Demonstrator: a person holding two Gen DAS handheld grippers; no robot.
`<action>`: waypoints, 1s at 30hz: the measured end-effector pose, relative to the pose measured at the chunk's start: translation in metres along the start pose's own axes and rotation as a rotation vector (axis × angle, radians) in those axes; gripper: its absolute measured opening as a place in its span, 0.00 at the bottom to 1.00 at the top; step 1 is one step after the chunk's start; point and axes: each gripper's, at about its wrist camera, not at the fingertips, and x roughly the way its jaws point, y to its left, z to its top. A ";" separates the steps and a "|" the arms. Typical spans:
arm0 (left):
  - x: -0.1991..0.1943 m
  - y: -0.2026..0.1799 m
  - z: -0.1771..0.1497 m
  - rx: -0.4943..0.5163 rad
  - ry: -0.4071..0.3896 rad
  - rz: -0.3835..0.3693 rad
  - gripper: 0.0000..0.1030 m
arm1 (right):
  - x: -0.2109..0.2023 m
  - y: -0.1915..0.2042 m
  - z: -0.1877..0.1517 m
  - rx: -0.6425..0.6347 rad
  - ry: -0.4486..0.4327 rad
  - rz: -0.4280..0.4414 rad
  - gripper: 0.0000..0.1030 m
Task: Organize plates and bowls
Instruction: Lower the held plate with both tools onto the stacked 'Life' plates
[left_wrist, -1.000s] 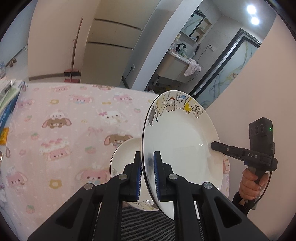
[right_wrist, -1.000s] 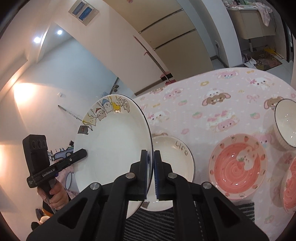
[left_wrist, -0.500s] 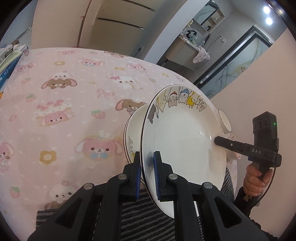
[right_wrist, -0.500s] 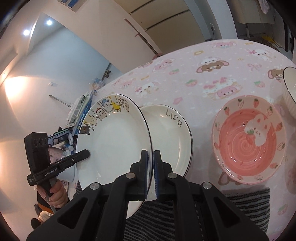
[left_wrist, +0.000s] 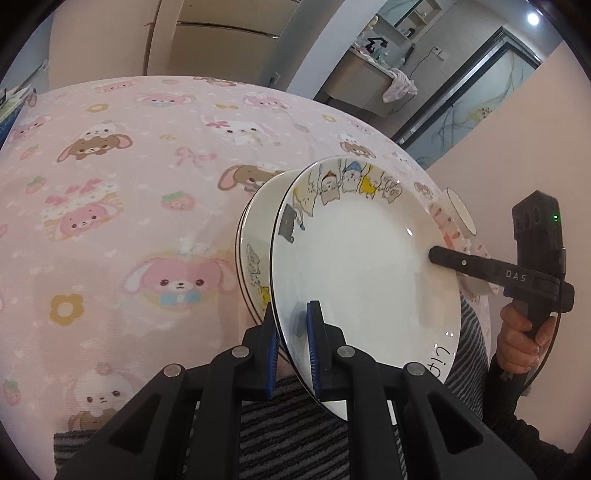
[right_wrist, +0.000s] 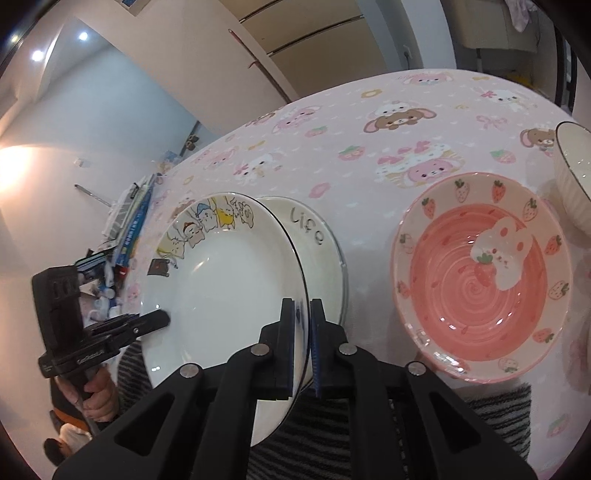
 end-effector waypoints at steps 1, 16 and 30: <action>0.001 -0.001 0.000 0.002 0.003 -0.002 0.12 | 0.000 -0.003 0.000 0.005 0.002 0.006 0.10; 0.007 -0.001 -0.001 0.007 0.005 -0.022 0.13 | -0.001 -0.002 -0.005 -0.025 -0.012 -0.030 0.12; 0.015 -0.009 0.011 0.012 0.079 0.054 0.15 | 0.006 -0.009 -0.003 0.004 0.020 -0.022 0.12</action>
